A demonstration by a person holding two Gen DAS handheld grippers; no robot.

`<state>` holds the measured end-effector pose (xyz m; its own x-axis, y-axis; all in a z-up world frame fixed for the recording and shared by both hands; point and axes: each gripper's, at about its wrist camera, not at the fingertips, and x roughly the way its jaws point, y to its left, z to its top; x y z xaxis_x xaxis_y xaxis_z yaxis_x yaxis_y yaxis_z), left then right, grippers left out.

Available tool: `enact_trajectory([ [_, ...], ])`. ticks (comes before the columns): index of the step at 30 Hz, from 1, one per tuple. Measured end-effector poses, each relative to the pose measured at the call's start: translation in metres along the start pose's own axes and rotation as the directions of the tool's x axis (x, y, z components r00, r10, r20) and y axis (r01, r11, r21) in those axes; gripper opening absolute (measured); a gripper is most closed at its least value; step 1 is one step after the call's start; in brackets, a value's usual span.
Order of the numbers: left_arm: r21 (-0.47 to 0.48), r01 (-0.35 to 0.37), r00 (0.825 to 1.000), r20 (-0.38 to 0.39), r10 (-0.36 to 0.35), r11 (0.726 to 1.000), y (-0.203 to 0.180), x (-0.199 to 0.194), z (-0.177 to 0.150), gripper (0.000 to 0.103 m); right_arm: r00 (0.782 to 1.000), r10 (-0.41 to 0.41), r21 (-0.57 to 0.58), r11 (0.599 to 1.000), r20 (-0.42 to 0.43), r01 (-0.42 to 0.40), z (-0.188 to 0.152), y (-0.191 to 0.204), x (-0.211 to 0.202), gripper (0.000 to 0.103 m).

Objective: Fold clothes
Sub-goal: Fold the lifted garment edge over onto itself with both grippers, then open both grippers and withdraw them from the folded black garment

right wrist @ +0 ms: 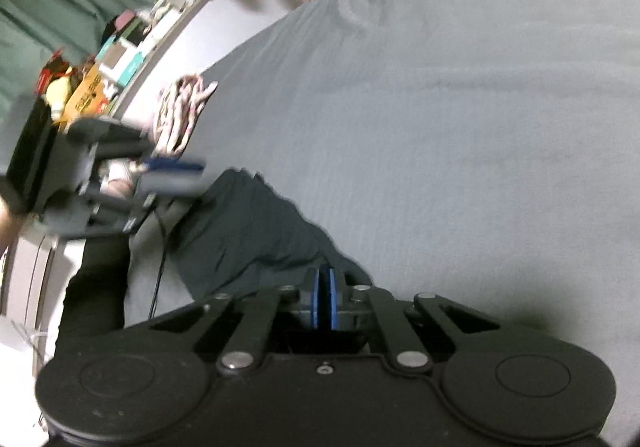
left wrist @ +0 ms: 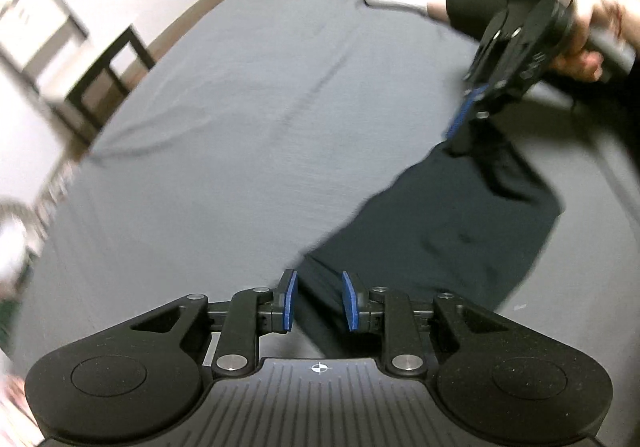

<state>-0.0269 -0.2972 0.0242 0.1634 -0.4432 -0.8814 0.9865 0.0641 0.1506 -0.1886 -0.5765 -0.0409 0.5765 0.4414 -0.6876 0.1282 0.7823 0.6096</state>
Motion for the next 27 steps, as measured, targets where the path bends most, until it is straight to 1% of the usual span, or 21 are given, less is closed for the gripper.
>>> enact_trajectory([
  [2, -0.041, 0.004, 1.0, 0.008, -0.003, 0.999, -0.005, 0.001, -0.017, 0.025, 1.0, -0.006, 0.017, 1.0, 0.01, 0.006, 0.0, -0.001, 0.0, 0.005],
  [4, -0.049, -0.019, 1.0, 0.014, 0.02, 0.999, -0.014, 0.0, -0.038, 0.025, 1.0, -0.014, 0.028, 0.999, 0.014, 0.014, -0.003, -0.001, -0.002, 0.006],
  [5, -0.046, -0.027, 0.999, 0.016, 0.028, 0.999, -0.018, -0.007, -0.047, 0.025, 1.0, -0.019, 0.034, 0.999, 0.016, 0.018, -0.004, -0.001, -0.002, 0.011],
  [6, -0.049, -0.033, 0.999, 0.02, 0.034, 0.998, -0.023, -0.01, -0.055, 0.025, 1.0, -0.023, 0.04, 0.999, 0.018, 0.022, -0.005, -0.001, -0.003, 0.019],
  [8, -0.062, -0.031, 0.999, 0.025, 0.032, 0.998, -0.028, -0.017, -0.065, 0.025, 0.999, -0.031, 0.052, 0.998, 0.022, 0.03, -0.008, -0.001, -0.005, 0.027],
  [10, -0.08, -0.023, 0.999, 0.034, 0.025, 0.997, -0.033, -0.025, -0.074, 0.025, 0.999, -0.04, 0.063, 0.997, 0.026, 0.038, -0.011, -0.001, -0.006, 0.031],
  [12, -0.085, -0.026, 0.999, 0.027, 0.028, 0.996, -0.036, -0.026, -0.082, 0.025, 0.998, -0.048, 0.075, 0.996, 0.03, 0.046, -0.013, -0.001, -0.007, 0.033],
  [16, -0.081, -0.034, 0.999, 0.025, 0.036, 0.996, -0.041, -0.028, -0.093, 0.025, 0.997, -0.066, 0.098, 0.993, 0.038, 0.062, -0.018, -0.002, -0.01, 0.033],
  [19, -0.084, -0.063, 0.997, 0.034, 0.066, 0.994, -0.044, -0.022, -0.092, 0.025, 0.996, -0.079, 0.116, 0.991, 0.043, 0.073, -0.022, -0.002, -0.012, 0.033],
  [21, -0.129, -0.072, 0.996, 0.052, 0.079, 0.989, -0.042, -0.02, -0.091, 0.025, 0.994, -0.091, 0.142, 0.986, 0.056, 0.082, -0.018, -0.005, -0.01, 0.033],
  [23, -0.19, -0.046, 0.996, 0.061, 0.059, 0.981, -0.035, -0.017, -0.09, 0.025, 0.995, -0.077, 0.165, 0.984, 0.057, 0.066, -0.014, -0.008, -0.006, 0.032],
  [24, -0.215, -0.041, 0.997, 0.056, 0.054, 0.976, -0.032, -0.014, -0.09, 0.025, 0.996, -0.067, 0.173, 0.983, 0.054, 0.056, -0.013, -0.009, -0.003, 0.025],
  [25, -0.24, -0.036, 0.997, 0.051, 0.049, 0.97, -0.028, -0.011, -0.089, 0.025, 0.997, -0.061, 0.172, 0.984, 0.048, 0.052, -0.012, -0.009, -0.001, 0.019],
  [26, -0.265, -0.031, 0.998, 0.046, 0.044, 0.964, -0.025, -0.008, -0.089, 0.025, 0.997, -0.062, 0.163, 0.985, 0.038, 0.055, -0.011, -0.008, 0.002, 0.01],
  [27, -0.289, -0.026, 0.998, 0.042, 0.039, 0.957, -0.021, -0.006, -0.089, 0.024, 0.996, -0.073, 0.154, 0.986, 0.041, 0.066, -0.011, -0.008, 0.002, 0.008],
])
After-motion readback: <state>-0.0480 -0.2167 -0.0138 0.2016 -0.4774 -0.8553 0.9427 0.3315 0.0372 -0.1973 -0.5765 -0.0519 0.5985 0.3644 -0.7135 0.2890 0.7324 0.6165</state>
